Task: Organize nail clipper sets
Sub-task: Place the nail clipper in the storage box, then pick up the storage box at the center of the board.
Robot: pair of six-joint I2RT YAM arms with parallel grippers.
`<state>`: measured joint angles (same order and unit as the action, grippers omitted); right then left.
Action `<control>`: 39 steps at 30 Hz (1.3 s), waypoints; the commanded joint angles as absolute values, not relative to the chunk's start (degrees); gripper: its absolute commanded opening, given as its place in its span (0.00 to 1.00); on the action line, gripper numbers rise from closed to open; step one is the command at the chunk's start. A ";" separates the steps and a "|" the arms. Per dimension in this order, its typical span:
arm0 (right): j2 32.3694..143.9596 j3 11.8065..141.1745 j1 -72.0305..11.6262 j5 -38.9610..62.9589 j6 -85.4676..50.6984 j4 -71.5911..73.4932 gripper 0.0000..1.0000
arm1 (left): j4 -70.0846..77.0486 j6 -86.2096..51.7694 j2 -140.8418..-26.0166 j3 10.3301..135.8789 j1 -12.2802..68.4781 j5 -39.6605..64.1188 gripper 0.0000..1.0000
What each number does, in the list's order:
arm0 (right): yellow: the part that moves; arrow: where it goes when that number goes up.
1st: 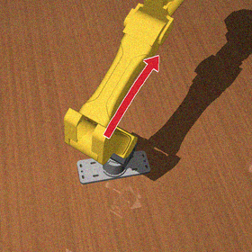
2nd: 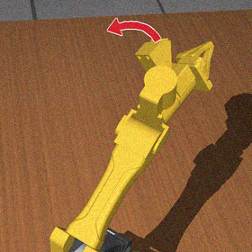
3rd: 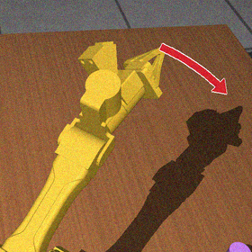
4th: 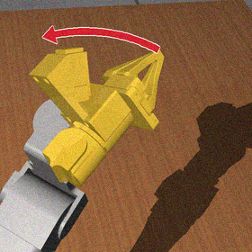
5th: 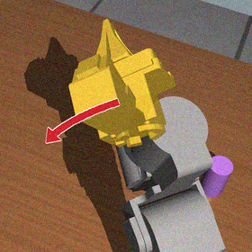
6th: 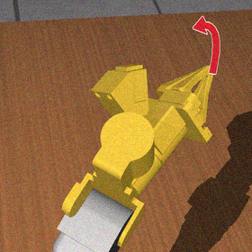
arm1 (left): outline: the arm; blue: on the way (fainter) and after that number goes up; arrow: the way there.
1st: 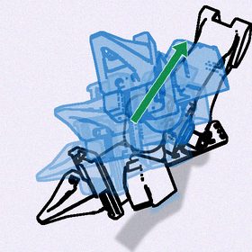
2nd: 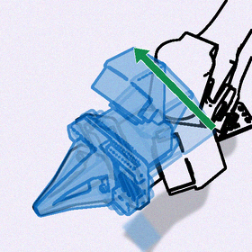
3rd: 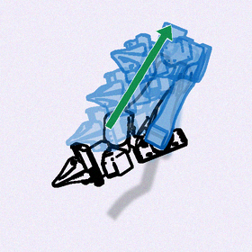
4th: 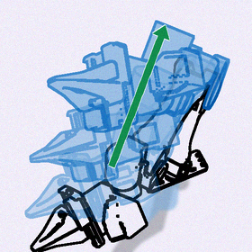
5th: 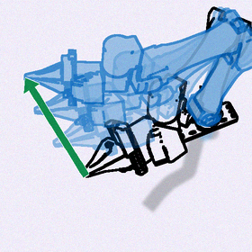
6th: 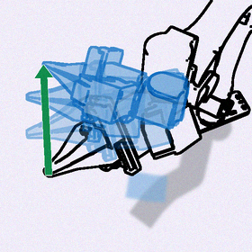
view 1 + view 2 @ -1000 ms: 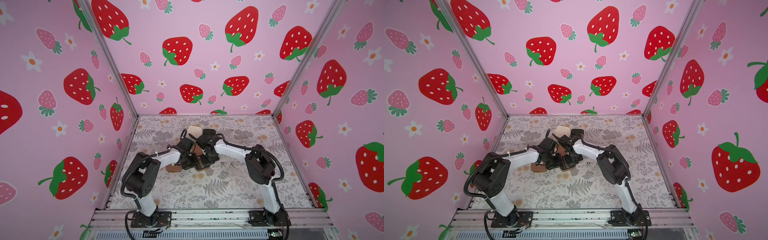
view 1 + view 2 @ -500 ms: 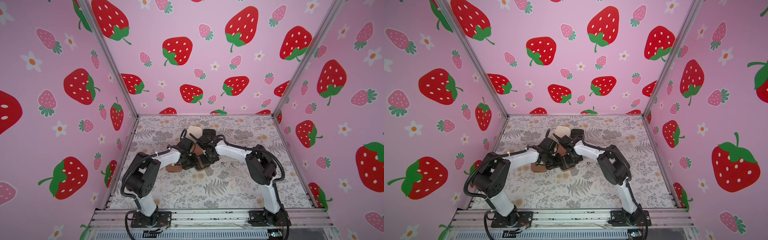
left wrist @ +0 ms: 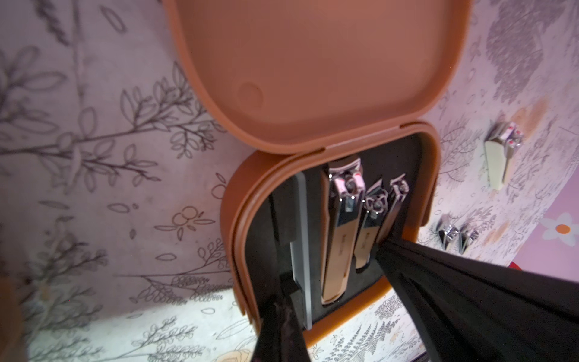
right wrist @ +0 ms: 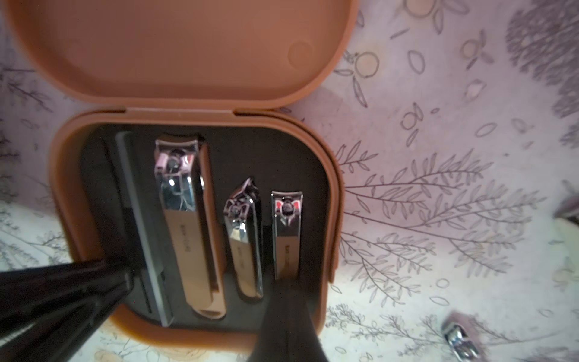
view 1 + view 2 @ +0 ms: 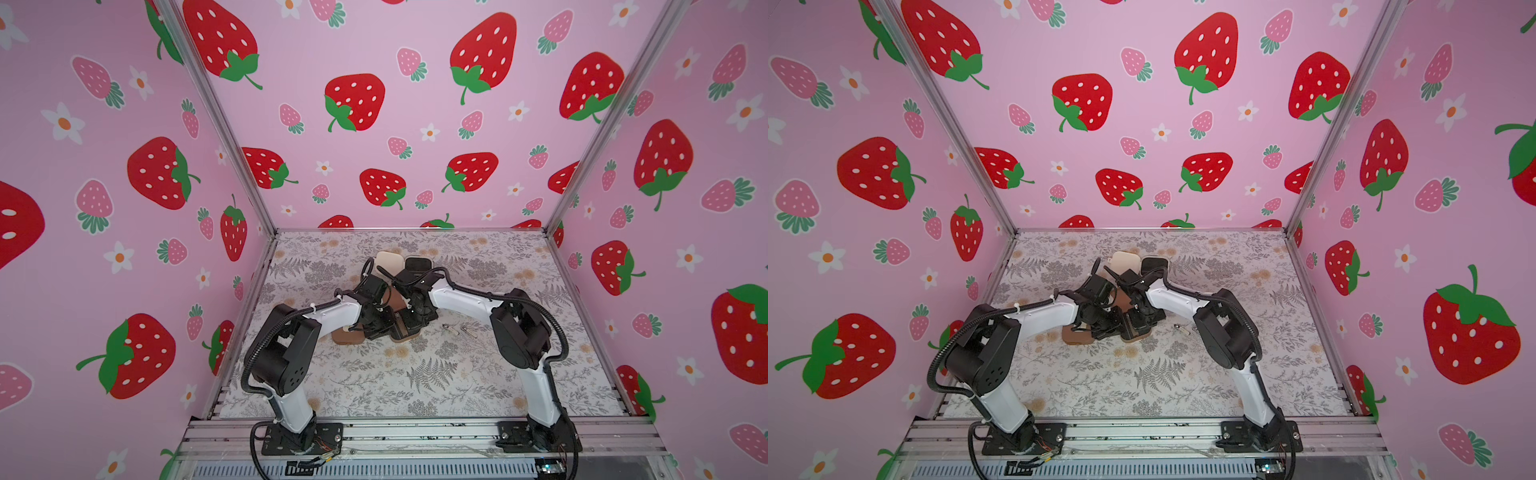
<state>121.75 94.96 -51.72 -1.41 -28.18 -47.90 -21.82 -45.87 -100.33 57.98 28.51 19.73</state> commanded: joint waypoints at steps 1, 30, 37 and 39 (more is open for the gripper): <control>117.82 99.39 -51.42 -3.34 -25.00 -51.41 0.05 | -26.62 -44.40 -100.28 60.61 28.39 17.84 0.00; 122.29 93.01 -49.31 -0.18 -27.92 -47.46 0.22 | -32.52 -37.45 -91.17 68.66 24.32 14.60 0.47; 123.03 91.68 -49.40 0.09 -28.54 -46.76 0.20 | -31.34 -37.69 -88.54 65.55 22.38 14.46 0.47; 123.57 91.41 -49.39 0.13 -28.65 -46.88 0.16 | -30.81 -37.75 -87.83 64.60 21.94 14.68 0.46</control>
<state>121.36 92.49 -49.25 0.03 -27.57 -46.15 -30.79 -38.50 -89.27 65.84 22.50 15.42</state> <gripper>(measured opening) 0.178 0.462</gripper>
